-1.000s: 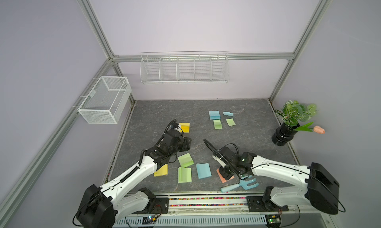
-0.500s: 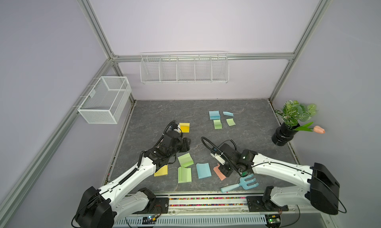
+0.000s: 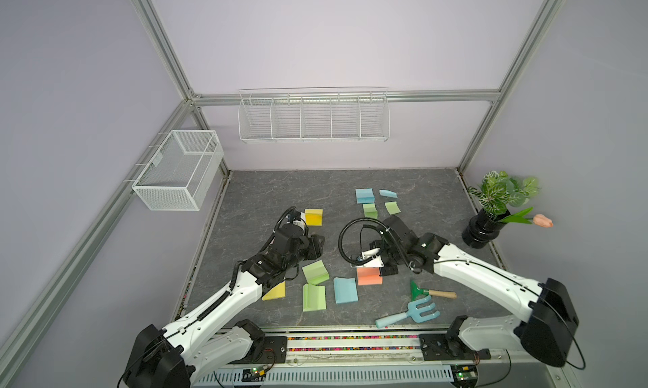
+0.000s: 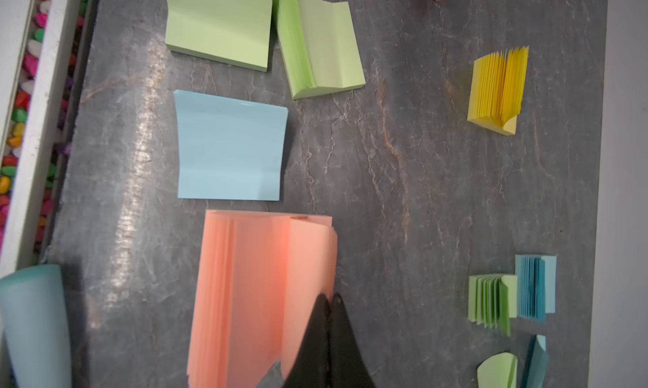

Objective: Tear off pages from different memo pads
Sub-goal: Place the memo pad at the center of the board.

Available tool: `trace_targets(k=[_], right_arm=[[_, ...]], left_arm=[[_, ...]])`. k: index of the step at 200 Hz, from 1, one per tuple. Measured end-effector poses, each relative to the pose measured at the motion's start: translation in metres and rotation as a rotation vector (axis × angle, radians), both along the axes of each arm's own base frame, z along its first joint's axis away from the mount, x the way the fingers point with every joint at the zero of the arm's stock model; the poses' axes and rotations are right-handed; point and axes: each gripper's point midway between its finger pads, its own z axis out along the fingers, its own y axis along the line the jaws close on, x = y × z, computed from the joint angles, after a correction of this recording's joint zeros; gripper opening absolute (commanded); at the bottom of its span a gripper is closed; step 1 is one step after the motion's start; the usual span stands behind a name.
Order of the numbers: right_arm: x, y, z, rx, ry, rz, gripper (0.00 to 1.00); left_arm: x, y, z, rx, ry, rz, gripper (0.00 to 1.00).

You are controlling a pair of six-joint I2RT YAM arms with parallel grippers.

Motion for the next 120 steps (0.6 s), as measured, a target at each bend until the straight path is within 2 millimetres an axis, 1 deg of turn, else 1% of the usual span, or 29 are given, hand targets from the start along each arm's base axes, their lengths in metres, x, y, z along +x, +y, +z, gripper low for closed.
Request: trace_targets(k=[15,23,27,31,33,37,41,45,51,53,56,58,72,85,97,104,120], right_arm=[[0.02,0.008,-0.006,-0.05,0.024,0.049,0.15],[0.03,0.011,-0.012,-0.07,0.046,0.063,0.28],[0.034,0.012,-0.016,-0.074,0.061,0.063,0.35],[0.037,0.012,-0.019,-0.082,0.067,0.069,0.47],[0.038,0.012,-0.021,-0.082,0.078,0.066,0.56],[0.04,0.011,-0.025,-0.087,0.085,0.074,0.69],[0.041,0.011,-0.028,-0.087,0.098,0.069,0.8],[0.041,0.009,-0.03,-0.089,0.105,0.067,0.88],[0.04,0.008,-0.032,-0.087,0.115,0.065,0.94],[0.04,0.007,-0.032,-0.084,0.117,0.064,1.0],[0.039,0.007,-0.031,-0.08,0.118,0.065,0.91],[0.038,0.007,-0.03,-0.076,0.117,0.065,0.9],[0.036,0.008,-0.021,-0.032,0.086,0.056,0.89],[0.034,0.006,-0.004,0.025,0.035,0.027,0.89],[0.033,0.004,0.019,0.099,-0.033,-0.018,0.89],[0.034,0.002,0.036,0.156,-0.081,-0.058,0.89],[0.04,-0.008,0.078,0.308,-0.19,-0.205,0.89]], left_arm=[[0.0,0.0,-0.001,0.001,0.002,-0.001,0.58],[0.0,0.0,-0.001,0.002,0.002,-0.001,0.58],[0.0,0.0,-0.001,0.002,0.003,-0.001,0.58],[0.0,0.0,-0.002,0.002,0.003,-0.001,0.58],[0.0,0.0,-0.002,0.002,0.004,-0.002,0.58],[0.0,-0.001,-0.002,0.002,0.005,-0.004,0.58],[0.0,-0.001,-0.003,0.003,0.007,-0.004,0.58],[0.0,-0.001,-0.003,0.004,0.008,-0.005,0.58],[0.0,-0.002,-0.005,0.005,0.011,-0.007,0.58],[0.0,-0.002,-0.005,0.006,0.012,-0.007,0.58],[0.0,-0.002,-0.005,0.007,0.013,-0.008,0.58],[0.0,-0.002,-0.006,0.008,0.015,-0.009,0.58],[0.001,-0.003,-0.008,0.01,0.017,-0.012,0.58],[0.002,-0.004,-0.01,0.013,0.02,-0.013,0.58],[0.003,-0.006,-0.014,0.02,0.026,-0.018,0.58],[0.003,-0.007,-0.017,0.026,0.033,-0.022,0.58],[0.005,-0.012,-0.029,0.039,0.059,-0.045,0.58]])
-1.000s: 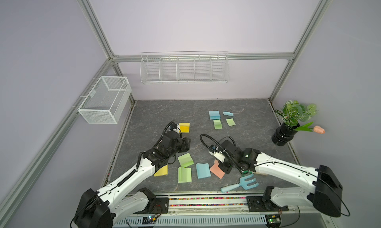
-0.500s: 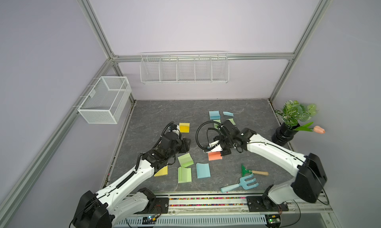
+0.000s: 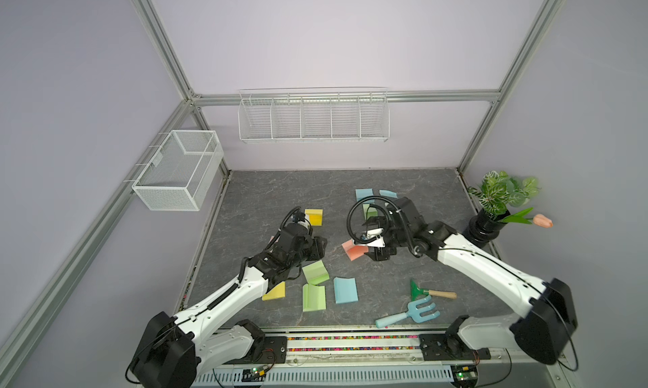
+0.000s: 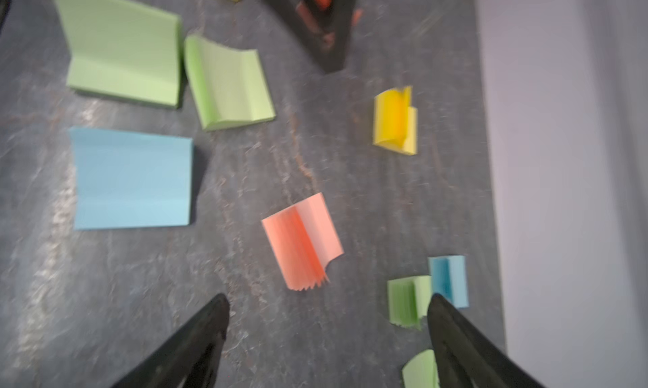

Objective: Tear off pages from different memo pads
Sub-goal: Place the memo pad at the center of the board, then pick up the memo pad from the center of the board.

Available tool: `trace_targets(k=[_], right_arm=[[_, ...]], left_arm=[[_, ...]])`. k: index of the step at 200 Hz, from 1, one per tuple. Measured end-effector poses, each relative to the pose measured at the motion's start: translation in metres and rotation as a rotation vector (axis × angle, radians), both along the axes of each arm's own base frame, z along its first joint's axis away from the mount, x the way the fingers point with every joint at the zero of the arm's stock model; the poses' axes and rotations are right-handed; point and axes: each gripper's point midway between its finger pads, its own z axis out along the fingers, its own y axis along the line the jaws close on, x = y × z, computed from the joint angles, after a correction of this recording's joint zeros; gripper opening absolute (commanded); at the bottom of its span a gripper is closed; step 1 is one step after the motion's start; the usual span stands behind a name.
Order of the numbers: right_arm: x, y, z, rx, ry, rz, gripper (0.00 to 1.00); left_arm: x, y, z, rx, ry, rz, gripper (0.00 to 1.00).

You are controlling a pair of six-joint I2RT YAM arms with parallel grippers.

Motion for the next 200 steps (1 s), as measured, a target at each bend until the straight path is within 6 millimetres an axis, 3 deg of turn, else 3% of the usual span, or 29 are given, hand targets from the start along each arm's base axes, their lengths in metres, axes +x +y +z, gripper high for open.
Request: trace_targets(k=[22,41,60,94,136,200], right_arm=[[0.015,-0.026,0.045,0.264,-0.089,-0.288,0.89],[0.02,-0.054,0.051,0.468,-0.072,-0.502,0.89],[0.021,-0.066,0.033,0.587,0.016,-0.63,0.89],[0.025,-0.07,-0.007,0.645,0.149,-0.748,0.89],[0.026,-0.071,-0.049,0.619,0.223,-0.812,0.89],[0.03,-0.062,-0.074,0.57,0.288,-0.827,0.89]], left_arm=[[0.001,-0.013,-0.023,0.008,0.059,-0.045,0.58],[0.001,-0.027,-0.043,0.016,0.115,-0.086,0.58],[0.001,-0.046,-0.055,0.042,0.158,-0.13,0.58],[0.009,-0.077,-0.056,0.059,0.161,-0.181,0.58],[0.014,-0.083,-0.071,0.083,0.19,-0.183,0.58],[0.021,-0.093,-0.078,0.095,0.2,-0.188,0.56]])
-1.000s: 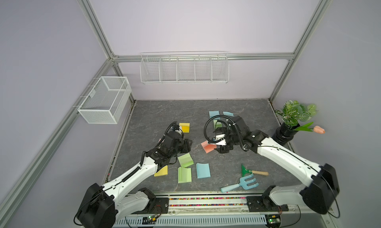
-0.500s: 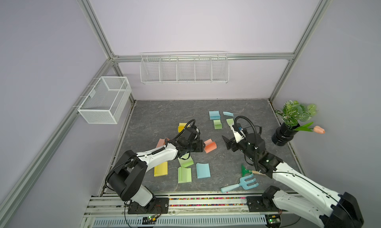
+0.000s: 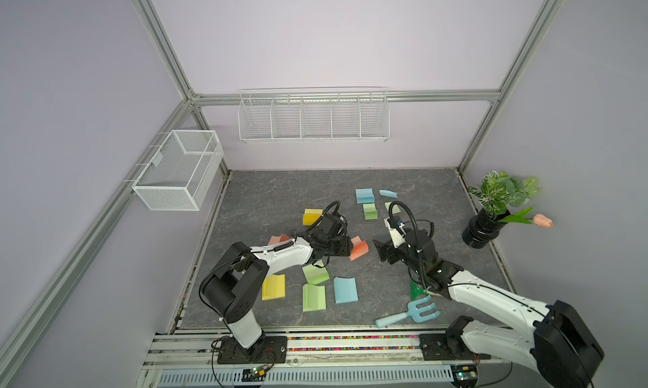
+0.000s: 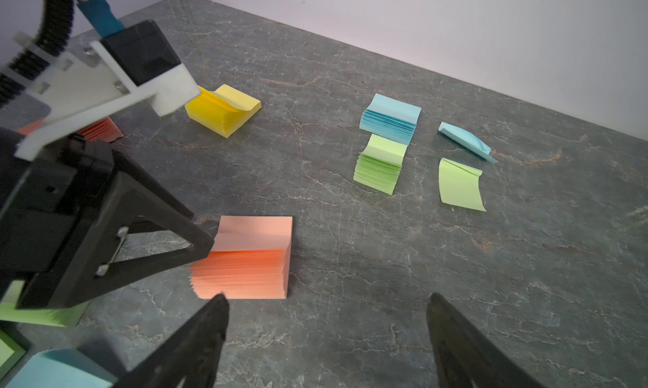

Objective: Tear off pages from different memo pads
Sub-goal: Pick up the memo pad from the center of the board.

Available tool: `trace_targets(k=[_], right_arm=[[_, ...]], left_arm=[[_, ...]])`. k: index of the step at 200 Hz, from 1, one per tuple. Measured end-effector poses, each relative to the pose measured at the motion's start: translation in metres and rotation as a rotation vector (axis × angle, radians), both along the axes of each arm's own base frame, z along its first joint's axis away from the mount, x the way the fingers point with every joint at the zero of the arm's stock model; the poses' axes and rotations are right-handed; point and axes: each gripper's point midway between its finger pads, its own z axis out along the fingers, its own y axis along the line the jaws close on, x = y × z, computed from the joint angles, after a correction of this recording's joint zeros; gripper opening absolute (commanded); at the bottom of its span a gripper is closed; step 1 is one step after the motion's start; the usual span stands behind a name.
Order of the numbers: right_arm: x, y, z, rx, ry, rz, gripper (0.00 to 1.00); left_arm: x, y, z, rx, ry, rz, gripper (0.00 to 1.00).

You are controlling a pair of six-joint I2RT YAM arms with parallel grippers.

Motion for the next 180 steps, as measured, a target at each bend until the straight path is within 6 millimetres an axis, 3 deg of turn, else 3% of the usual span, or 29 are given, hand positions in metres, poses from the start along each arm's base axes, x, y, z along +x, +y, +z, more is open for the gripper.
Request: trace_targets(k=[86,180], right_arm=[[0.012,0.012,-0.009,-0.047,0.085,0.008,0.89],[0.027,0.026,-0.068,-0.168,0.294,-0.002,0.89]], left_arm=[[0.005,0.011,-0.005,0.067,-0.014,0.037,0.55],[0.008,0.017,-0.007,0.099,-0.026,0.058,0.55]])
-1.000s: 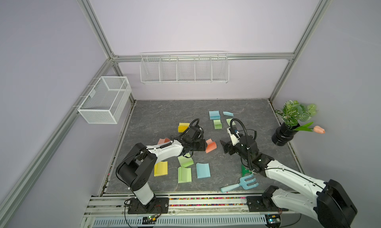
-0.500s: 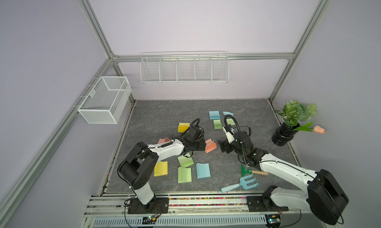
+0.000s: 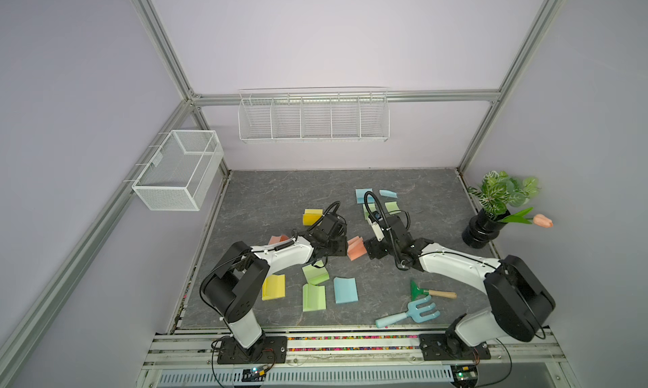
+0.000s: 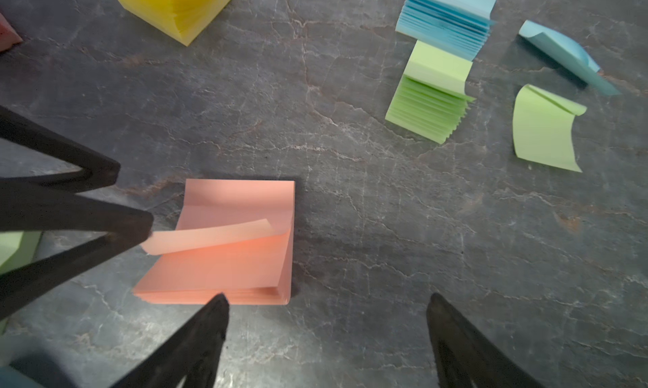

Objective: Tear off pages from different memo pads
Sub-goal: Pick up the memo pad from the center of the board.

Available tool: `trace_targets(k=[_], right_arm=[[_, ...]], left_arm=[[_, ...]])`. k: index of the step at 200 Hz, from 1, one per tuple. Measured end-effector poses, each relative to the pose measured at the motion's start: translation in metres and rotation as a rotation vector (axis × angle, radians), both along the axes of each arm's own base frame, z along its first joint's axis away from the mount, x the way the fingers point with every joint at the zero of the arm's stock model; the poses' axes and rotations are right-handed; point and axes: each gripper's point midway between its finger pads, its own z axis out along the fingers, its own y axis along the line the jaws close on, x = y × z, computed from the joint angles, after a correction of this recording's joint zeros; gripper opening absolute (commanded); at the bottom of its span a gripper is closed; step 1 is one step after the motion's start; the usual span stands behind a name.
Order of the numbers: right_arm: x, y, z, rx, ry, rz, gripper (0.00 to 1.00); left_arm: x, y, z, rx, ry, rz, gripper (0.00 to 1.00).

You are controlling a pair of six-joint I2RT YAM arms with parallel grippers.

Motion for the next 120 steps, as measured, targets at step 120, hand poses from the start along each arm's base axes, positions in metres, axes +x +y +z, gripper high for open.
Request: trace_targets(k=[120], right_arm=[[0.007,0.039,-0.035,-0.196,0.088,0.216,0.89]], left_arm=[[0.004,0.025,0.043,0.013,-0.126,0.071,0.58]])
